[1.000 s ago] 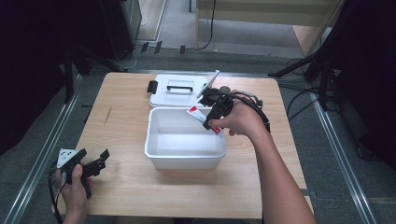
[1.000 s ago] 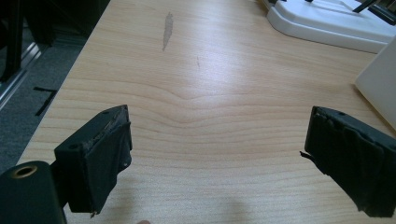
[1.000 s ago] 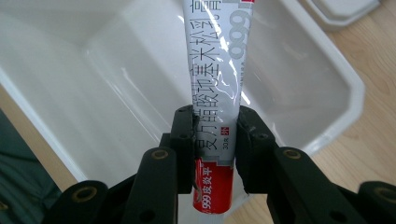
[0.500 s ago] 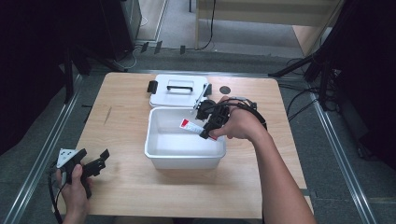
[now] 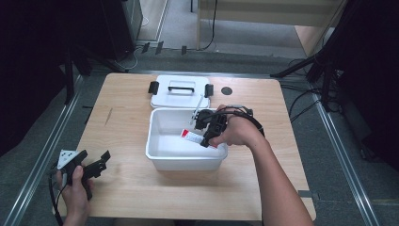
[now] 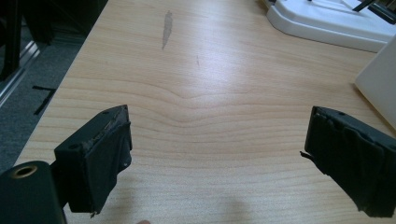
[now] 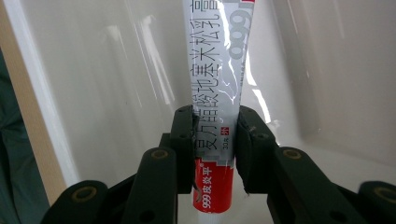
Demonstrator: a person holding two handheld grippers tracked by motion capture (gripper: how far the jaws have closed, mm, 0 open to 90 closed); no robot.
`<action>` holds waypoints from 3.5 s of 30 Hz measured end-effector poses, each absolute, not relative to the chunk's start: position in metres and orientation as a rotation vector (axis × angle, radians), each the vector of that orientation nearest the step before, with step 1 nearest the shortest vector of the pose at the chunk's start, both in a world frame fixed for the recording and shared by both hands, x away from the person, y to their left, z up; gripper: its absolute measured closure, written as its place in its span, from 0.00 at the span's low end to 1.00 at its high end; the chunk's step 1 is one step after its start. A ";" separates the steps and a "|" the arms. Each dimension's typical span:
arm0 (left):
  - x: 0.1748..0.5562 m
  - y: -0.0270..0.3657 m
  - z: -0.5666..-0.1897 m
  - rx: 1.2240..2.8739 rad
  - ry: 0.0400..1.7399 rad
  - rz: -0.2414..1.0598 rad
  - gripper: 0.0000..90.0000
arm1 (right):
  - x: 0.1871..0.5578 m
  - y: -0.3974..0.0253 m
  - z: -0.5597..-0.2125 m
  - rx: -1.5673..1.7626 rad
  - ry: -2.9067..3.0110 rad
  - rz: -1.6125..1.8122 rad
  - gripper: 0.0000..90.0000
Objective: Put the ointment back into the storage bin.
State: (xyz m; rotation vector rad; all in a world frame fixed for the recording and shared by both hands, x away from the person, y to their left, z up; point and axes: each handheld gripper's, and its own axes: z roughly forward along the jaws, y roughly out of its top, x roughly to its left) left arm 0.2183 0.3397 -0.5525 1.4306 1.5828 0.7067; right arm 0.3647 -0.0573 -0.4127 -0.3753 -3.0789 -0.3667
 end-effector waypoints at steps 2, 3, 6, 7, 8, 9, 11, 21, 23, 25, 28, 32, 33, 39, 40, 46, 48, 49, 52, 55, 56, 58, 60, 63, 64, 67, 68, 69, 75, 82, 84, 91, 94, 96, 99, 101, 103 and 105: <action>0.218 0.340 -0.552 1.431 1.582 0.706 0.09 | 0.364 -0.056 -0.417 -0.381 -3.078 -0.349 0.80; 0.218 0.340 -0.552 1.431 1.582 0.707 0.09 | 0.364 -0.055 -0.421 -0.375 -3.076 -0.340 0.80; 0.218 0.340 -0.552 1.433 1.582 0.709 0.09 | 0.364 -0.053 -0.430 -0.378 -3.072 -0.316 0.80; 0.218 0.339 -0.552 1.431 1.582 0.709 0.09 | 0.363 -0.052 -0.433 -0.382 -3.065 -0.305 0.80; 0.218 0.339 -0.552 1.429 1.584 0.708 0.09 | 0.363 -0.051 -0.436 -0.389 -3.061 -0.293 0.80; 0.218 0.339 -0.553 1.430 1.584 0.707 0.09 | 0.363 -0.050 -0.438 -0.390 -3.062 -0.279 0.80; 0.218 0.340 -0.552 1.432 1.586 0.707 0.09 | 0.362 -0.048 -0.442 -0.400 -3.067 -0.238 0.80; 0.219 0.339 -0.553 1.431 1.588 0.704 0.09 | 0.364 -0.041 -0.454 -0.452 -3.035 -0.139 0.79; 0.219 0.339 -0.553 1.430 1.590 0.703 0.09 | 0.364 -0.040 -0.456 -0.464 -3.023 -0.117 0.79; 0.219 0.340 -0.553 1.430 1.590 0.702 0.09 | 0.365 -0.039 -0.457 -0.466 -3.018 -0.105 0.78; 0.219 0.340 -0.553 1.432 1.585 0.705 0.09 | 0.365 -0.038 -0.459 -0.461 -3.014 -0.103 0.78; 0.219 0.339 -0.553 1.431 1.588 0.699 0.09 | 0.365 -0.038 -0.458 -0.463 -3.010 -0.133 0.79; 0.219 0.339 -0.553 1.431 1.588 0.699 0.09 | 0.365 -0.039 -0.457 -0.465 -3.011 -0.143 0.80; 0.219 0.340 -0.553 1.431 1.588 0.694 0.09 | 0.366 -0.044 -0.445 -0.514 -3.009 -0.221 0.86; 0.219 0.340 -0.553 1.430 1.588 0.695 0.09 | 0.366 -0.045 -0.442 -0.519 -3.008 -0.235 0.86; 0.219 0.339 -0.553 1.435 1.589 0.697 0.09 | 0.363 -0.055 -0.428 -0.554 -3.011 -0.290 0.85; 0.219 0.340 -0.553 1.438 1.588 0.698 0.09 | 0.363 -0.059 -0.424 -0.570 -3.014 -0.299 0.83; 0.219 0.339 -0.553 1.438 1.588 0.699 0.09 | 0.363 -0.061 -0.422 -0.575 -3.017 -0.307 0.82; 0.219 0.339 -0.553 1.434 1.589 0.699 0.09 | 0.361 -0.068 -0.414 -0.592 -3.031 -0.337 0.77; 0.219 0.339 -0.553 1.433 1.586 0.701 0.09 | 0.357 -0.075 -0.406 -0.626 -3.044 -0.387 0.70; 0.219 0.339 -0.553 1.433 1.586 0.701 0.09 | 0.357 -0.077 -0.403 -0.642 -3.055 -0.407 0.69; 0.219 0.339 -0.553 1.434 1.586 0.700 0.09 | 0.356 -0.083 -0.397 -0.683 -3.053 -0.451 0.63; 0.219 0.339 -0.553 1.436 1.586 0.698 0.09 | 0.356 -0.089 -0.393 -0.722 -3.043 -0.486 0.61; 0.219 0.339 -0.553 1.436 1.588 0.698 0.09 | 0.356 -0.097 -0.388 -0.772 -3.035 -0.506 0.55; 0.219 0.339 -0.553 1.433 1.588 0.699 0.09 | 0.355 -0.099 -0.386 -0.783 -3.038 -0.511 0.54; 0.219 0.339 -0.553 1.433 1.585 0.703 0.09 | 0.353 -0.109 -0.380 -0.836 -3.034 -0.536 0.46; 0.219 0.339 -0.553 1.433 1.584 0.701 0.09 | 0.353 -0.111 -0.378 -0.847 -3.038 -0.542 0.44; 0.218 0.339 -0.553 1.437 1.582 0.700 0.09 | 0.351 -0.114 -0.376 -0.857 -3.050 -0.547 0.40; 0.219 0.339 -0.553 1.440 1.581 0.703 0.09 | 0.342 -0.132 -0.376 -0.997 -3.050 -0.616 0.10; 0.218 0.339 -0.552 1.439 1.579 0.702 0.09 | 0.335 -0.164 -0.389 -1.169 -3.002 -0.696 0.00; 0.218 0.339 -0.552 1.441 1.577 0.703 0.09 | 0.333 -0.174 -0.394 -1.209 -2.987 -0.722 0.00; 0.218 0.339 -0.553 1.442 1.578 0.703 0.09 | 0.322 -0.204 -0.412 -1.380 -2.915 -0.842 0.00; 0.218 0.339 -0.552 1.443 1.575 0.704 0.09 | 0.316 -0.216 -0.423 -1.415 -2.902 -0.872 0.00; 0.218 0.339 -0.553 1.444 1.573 0.706 0.09 | 0.312 -0.224 -0.433 -1.444 -2.886 -0.895 0.00; 0.218 0.338 -0.552 1.445 1.576 0.706 0.09 | 0.308 -0.235 -0.446 -1.493 -2.871 -0.918 0.00; 0.218 0.338 -0.552 1.443 1.575 0.708 0.09 | 0.305 -0.241 -0.452 -1.525 -2.856 -0.940 0.00; 0.218 0.338 -0.552 1.441 1.574 0.710 0.09 | 0.301 -0.249 -0.460 -1.565 -2.839 -0.971 0.00; 0.218 0.338 -0.552 1.440 1.572 0.711 0.09 | 0.297 -0.258 -0.469 -1.600 -2.820 -1.009 0.00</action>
